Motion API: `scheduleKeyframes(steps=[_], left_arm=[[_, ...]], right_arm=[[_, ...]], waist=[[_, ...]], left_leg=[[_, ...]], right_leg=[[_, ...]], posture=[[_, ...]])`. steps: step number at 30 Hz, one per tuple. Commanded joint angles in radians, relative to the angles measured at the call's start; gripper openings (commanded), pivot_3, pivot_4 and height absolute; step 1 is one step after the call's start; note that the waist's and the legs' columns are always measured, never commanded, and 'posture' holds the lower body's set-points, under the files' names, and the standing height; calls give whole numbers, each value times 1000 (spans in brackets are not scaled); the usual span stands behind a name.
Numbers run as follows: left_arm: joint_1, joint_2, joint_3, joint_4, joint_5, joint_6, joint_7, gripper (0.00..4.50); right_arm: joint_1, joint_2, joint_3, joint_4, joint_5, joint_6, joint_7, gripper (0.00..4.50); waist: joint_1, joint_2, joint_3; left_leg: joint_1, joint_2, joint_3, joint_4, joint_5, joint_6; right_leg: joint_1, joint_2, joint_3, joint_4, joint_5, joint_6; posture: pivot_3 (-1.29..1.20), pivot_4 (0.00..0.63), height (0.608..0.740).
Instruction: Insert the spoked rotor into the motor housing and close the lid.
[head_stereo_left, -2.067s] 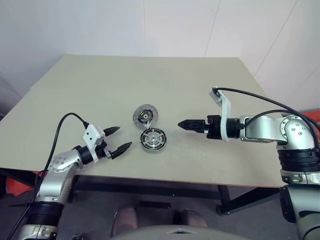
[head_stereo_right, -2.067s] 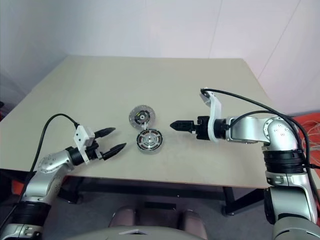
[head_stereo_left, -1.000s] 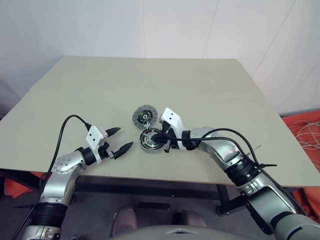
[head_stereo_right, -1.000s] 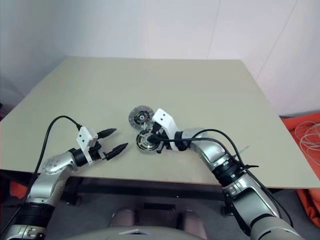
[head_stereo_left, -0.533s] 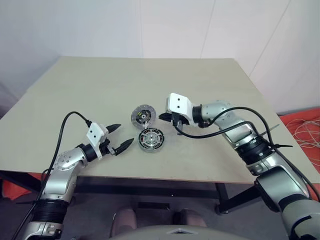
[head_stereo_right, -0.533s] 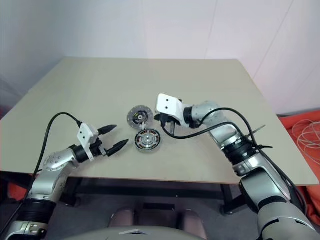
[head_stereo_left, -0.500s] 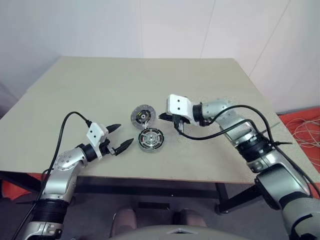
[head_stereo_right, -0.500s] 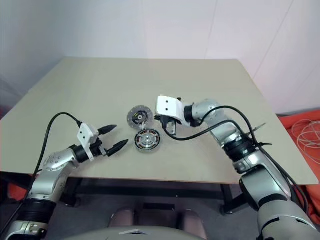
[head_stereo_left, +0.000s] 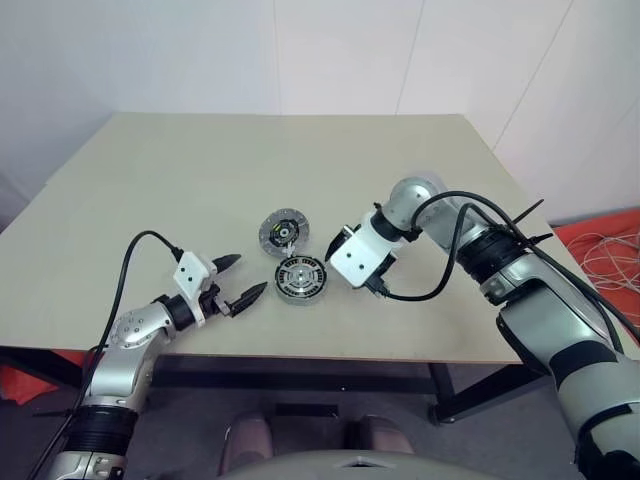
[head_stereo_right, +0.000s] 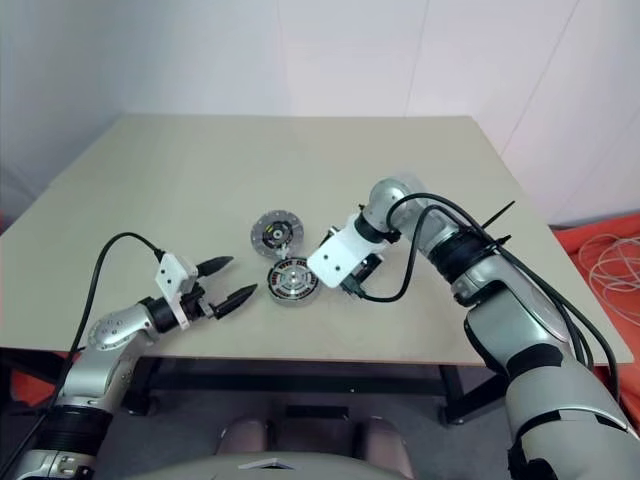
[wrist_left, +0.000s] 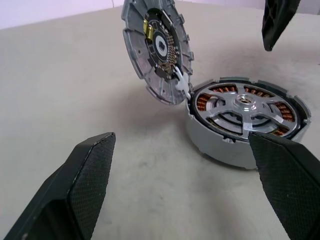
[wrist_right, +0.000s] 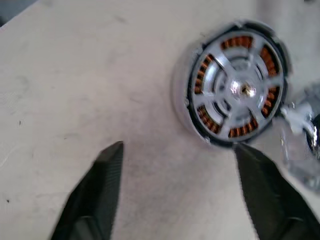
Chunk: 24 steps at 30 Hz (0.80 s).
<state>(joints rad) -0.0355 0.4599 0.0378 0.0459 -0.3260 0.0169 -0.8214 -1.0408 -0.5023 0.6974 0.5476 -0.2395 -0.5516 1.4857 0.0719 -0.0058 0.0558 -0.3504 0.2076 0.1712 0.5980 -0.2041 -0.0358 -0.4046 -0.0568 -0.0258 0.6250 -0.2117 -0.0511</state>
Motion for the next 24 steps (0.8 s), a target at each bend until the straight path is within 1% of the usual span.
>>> scheduleKeyframes(steps=[1,4,10,14,19,21,23,24], left_arm=[[-8,3,18,-47,0,-21,10,4500],[-19,2,22,-45,-1,-22,17,4500],[-17,3,20,-46,0,-28,23,4500],[-19,5,21,-43,2,-35,25,4500],[-18,8,24,-43,0,-36,25,4500],[-15,8,24,-45,0,-36,26,4500],[-14,7,23,-46,1,-36,28,4500],[-15,6,23,-45,1,-36,29,4500]], right_arm=[[-48,14,13,34,-59,-114,-27,4469],[-74,39,36,113,-164,-223,-135,4469],[-81,74,58,217,-254,-297,-228,4469],[-80,95,62,248,-283,-311,-255,4469],[-73,111,59,250,-287,-308,-249,4469],[-69,116,57,246,-284,-303,-246,4079],[-67,121,56,239,-283,-299,-245,3569],[-65,122,55,235,-279,-295,-238,3165]], waist=[[-2,0,0],[-3,0,0],[-4,0,0],[-4,0,0],[-6,0,0],[-6,0,0],[-8,0,0],[-8,0,0]], left_leg=[[0,0,0,0,0,0],[0,0,0,0,0,0],[0,0,0,0,0,0],[0,0,0,0,0,0],[1,0,0,0,0,0],[1,0,0,0,0,0],[1,0,0,0,0,0],[1,0,0,0,0,0]], right_leg=[[0,0,0,0,0,0],[0,0,0,0,0,0],[0,0,0,0,0,0],[0,0,0,0,0,0],[1,0,0,0,0,0],[1,0,0,0,0,0],[1,0,0,0,0,0],[1,0,0,0,0,0]], posture=[[0,0,740],[0,0,740],[0,0,740],[0,0,740],[0,0,740],[0,0,740],[0,0,740],[0,0,740]])
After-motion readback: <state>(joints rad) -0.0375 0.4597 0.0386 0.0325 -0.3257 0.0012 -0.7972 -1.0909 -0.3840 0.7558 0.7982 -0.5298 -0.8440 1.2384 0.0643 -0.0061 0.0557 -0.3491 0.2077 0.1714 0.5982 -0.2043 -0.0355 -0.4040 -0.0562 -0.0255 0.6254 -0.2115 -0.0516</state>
